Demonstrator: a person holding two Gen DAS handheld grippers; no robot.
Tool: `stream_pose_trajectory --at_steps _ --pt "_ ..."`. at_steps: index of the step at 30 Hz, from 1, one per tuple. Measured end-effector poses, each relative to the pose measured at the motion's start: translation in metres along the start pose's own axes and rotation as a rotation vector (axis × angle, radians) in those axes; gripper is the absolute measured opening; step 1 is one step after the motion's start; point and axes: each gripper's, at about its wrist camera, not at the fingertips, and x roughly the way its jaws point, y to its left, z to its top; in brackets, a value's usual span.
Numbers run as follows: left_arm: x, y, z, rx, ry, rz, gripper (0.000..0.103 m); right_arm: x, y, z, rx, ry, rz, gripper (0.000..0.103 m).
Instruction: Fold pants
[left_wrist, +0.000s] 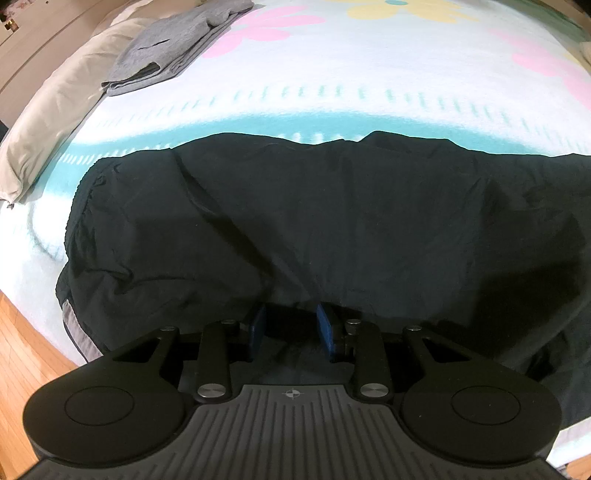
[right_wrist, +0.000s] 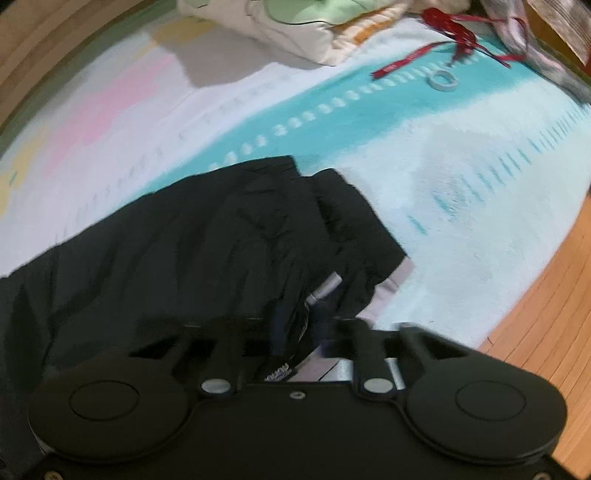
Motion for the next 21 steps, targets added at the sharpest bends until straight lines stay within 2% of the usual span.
stream_pose_trajectory --at_steps 4,8,12,17,21 --pt "0.000 -0.002 -0.001 0.012 -0.003 0.004 0.030 -0.010 0.014 -0.003 -0.077 -0.069 -0.057 0.005" --pt "0.000 0.001 -0.001 0.011 -0.002 -0.010 0.030 -0.021 0.010 0.001 -0.097 -0.137 -0.198 0.004" --pt "0.000 0.002 -0.001 0.020 -0.005 -0.010 0.030 -0.010 -0.005 0.006 -0.034 -0.084 -0.190 0.004" --pt "-0.002 -0.003 -0.008 0.067 -0.014 0.024 0.031 0.009 -0.005 0.001 -0.062 -0.006 -0.251 0.004" --pt "-0.007 -0.002 -0.020 0.108 0.013 0.023 0.031 0.008 -0.001 0.001 -0.083 -0.002 -0.271 0.004"
